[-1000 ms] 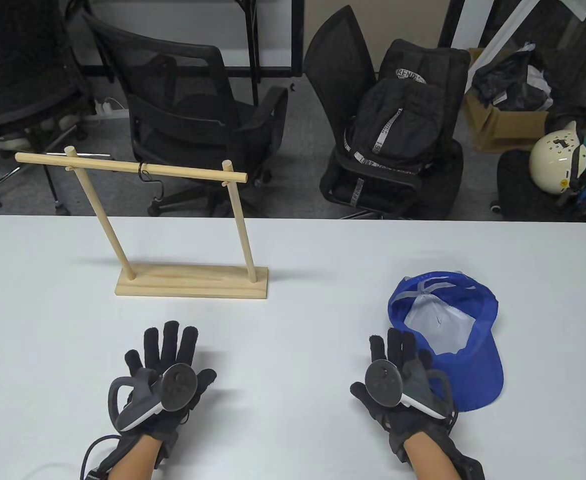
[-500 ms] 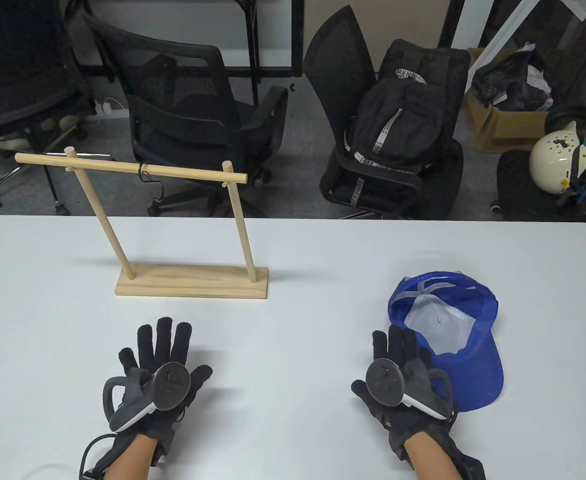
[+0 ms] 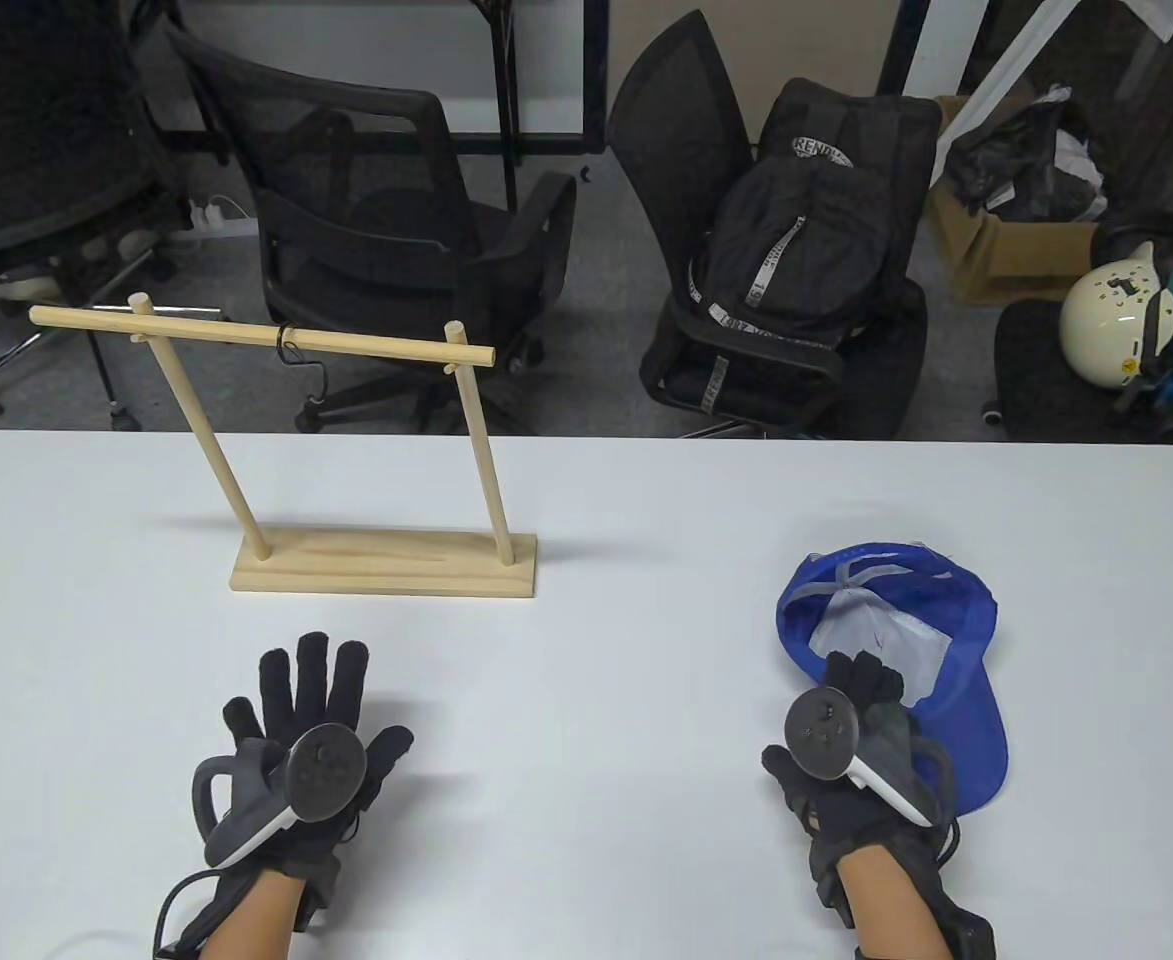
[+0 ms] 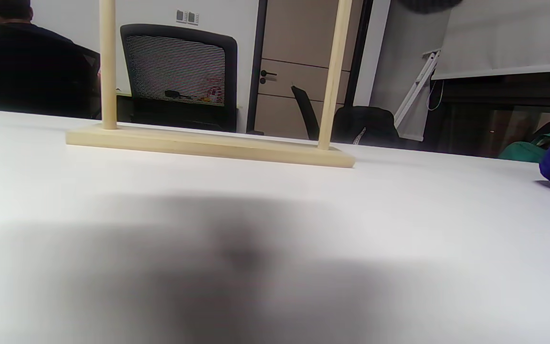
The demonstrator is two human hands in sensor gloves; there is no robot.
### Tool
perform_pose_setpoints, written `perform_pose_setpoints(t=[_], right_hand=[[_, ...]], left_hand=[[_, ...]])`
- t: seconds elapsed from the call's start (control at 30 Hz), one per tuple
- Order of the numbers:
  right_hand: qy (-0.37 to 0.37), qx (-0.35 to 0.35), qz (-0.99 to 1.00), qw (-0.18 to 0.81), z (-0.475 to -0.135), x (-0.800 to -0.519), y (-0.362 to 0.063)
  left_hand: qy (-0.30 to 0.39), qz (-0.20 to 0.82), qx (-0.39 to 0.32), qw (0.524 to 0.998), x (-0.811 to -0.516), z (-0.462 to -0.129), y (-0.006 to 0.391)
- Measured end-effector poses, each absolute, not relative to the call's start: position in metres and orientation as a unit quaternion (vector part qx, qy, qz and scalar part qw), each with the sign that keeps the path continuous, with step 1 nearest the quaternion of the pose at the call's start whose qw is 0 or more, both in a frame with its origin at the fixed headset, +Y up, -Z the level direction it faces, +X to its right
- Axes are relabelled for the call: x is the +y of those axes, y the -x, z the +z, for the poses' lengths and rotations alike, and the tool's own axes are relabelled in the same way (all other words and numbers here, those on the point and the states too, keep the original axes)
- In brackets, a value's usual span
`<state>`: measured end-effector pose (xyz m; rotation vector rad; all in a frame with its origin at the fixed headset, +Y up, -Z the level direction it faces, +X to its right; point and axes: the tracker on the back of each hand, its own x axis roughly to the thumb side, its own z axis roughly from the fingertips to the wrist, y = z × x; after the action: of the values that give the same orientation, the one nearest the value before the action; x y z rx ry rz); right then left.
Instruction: Hang the baseball cap on the s-hook
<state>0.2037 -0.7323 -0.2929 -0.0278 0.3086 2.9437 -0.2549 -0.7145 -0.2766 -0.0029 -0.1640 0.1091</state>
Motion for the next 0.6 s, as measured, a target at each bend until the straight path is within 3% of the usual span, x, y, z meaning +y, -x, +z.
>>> perform_pose_setpoints(t=[0.6], right_hand=[[0.113, 0.169, 0.976, 0.078, -0.306, -0.77, -0.238]], left_hand=[[0.012, 0.054, -0.076, 0.996, -0.716, -0.277, 0.254]])
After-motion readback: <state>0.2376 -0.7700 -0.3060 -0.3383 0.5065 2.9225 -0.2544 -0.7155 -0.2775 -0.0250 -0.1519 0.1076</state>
